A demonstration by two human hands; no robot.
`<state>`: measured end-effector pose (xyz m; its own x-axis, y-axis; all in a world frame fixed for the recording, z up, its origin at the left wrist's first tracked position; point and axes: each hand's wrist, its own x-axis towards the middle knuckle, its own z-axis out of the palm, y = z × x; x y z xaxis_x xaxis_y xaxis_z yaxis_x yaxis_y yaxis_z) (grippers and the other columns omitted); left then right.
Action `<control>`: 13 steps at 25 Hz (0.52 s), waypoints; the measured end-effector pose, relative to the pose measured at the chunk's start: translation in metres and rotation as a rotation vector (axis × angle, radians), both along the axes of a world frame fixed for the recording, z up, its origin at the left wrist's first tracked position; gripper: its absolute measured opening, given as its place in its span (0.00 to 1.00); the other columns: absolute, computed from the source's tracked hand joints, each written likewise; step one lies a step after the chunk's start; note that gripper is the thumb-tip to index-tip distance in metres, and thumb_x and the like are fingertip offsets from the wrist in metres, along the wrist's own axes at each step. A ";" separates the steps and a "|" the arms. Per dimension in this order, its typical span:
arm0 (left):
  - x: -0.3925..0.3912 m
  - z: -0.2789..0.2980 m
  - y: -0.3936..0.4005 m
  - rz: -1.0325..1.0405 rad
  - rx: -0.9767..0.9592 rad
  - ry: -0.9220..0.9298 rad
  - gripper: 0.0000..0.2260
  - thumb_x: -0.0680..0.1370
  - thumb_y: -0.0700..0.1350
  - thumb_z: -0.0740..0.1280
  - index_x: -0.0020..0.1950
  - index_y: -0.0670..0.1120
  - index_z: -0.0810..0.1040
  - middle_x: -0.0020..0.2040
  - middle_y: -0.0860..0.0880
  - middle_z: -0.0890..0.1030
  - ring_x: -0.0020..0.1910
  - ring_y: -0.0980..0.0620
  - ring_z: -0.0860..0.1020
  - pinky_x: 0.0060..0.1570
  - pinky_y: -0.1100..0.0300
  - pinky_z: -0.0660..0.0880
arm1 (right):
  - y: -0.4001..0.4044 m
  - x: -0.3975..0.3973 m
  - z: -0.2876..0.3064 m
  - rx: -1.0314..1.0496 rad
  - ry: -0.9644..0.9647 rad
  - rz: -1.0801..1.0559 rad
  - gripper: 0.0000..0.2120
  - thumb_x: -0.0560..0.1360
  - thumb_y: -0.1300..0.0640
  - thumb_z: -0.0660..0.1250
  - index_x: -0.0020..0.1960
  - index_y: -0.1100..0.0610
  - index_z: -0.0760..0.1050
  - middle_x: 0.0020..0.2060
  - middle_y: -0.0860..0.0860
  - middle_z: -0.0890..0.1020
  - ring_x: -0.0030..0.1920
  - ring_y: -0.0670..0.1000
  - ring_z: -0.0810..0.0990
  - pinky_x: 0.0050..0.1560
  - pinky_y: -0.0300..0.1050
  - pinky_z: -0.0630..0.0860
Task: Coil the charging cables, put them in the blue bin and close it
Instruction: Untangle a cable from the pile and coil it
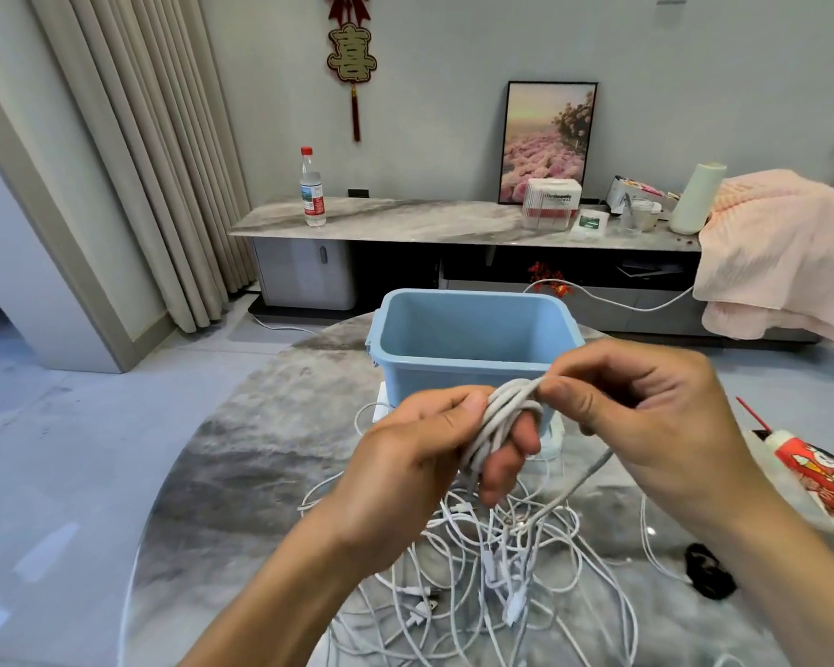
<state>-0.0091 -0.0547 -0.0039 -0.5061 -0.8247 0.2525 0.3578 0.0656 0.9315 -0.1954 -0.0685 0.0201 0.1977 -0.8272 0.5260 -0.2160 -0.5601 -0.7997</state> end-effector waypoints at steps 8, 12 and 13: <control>0.014 0.005 -0.007 0.171 0.192 0.506 0.14 0.82 0.44 0.55 0.52 0.38 0.77 0.38 0.46 0.75 0.39 0.49 0.75 0.58 0.54 0.66 | 0.007 0.046 -0.058 0.491 -0.339 0.118 0.07 0.73 0.48 0.66 0.40 0.50 0.76 0.22 0.48 0.65 0.21 0.46 0.59 0.22 0.34 0.56; 0.020 0.000 -0.018 0.507 0.065 0.276 0.14 0.81 0.46 0.57 0.57 0.38 0.77 0.41 0.46 0.78 0.43 0.50 0.79 0.54 0.57 0.74 | 0.034 0.069 -0.060 0.464 -0.084 0.133 0.09 0.81 0.52 0.61 0.45 0.49 0.78 0.22 0.45 0.65 0.24 0.45 0.61 0.25 0.36 0.57; 0.019 0.001 -0.018 0.511 0.076 0.279 0.14 0.81 0.46 0.58 0.57 0.38 0.77 0.42 0.46 0.79 0.43 0.50 0.79 0.54 0.57 0.74 | 0.036 0.070 -0.056 0.452 -0.054 0.132 0.10 0.82 0.54 0.60 0.46 0.49 0.78 0.22 0.46 0.65 0.24 0.45 0.61 0.25 0.36 0.58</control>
<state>0.0100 -0.0727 -0.0032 0.0372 -0.9677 0.2495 0.5311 0.2307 0.8153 -0.1257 -0.0321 -0.0361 0.2991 -0.9451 0.1319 -0.1175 -0.1737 -0.9778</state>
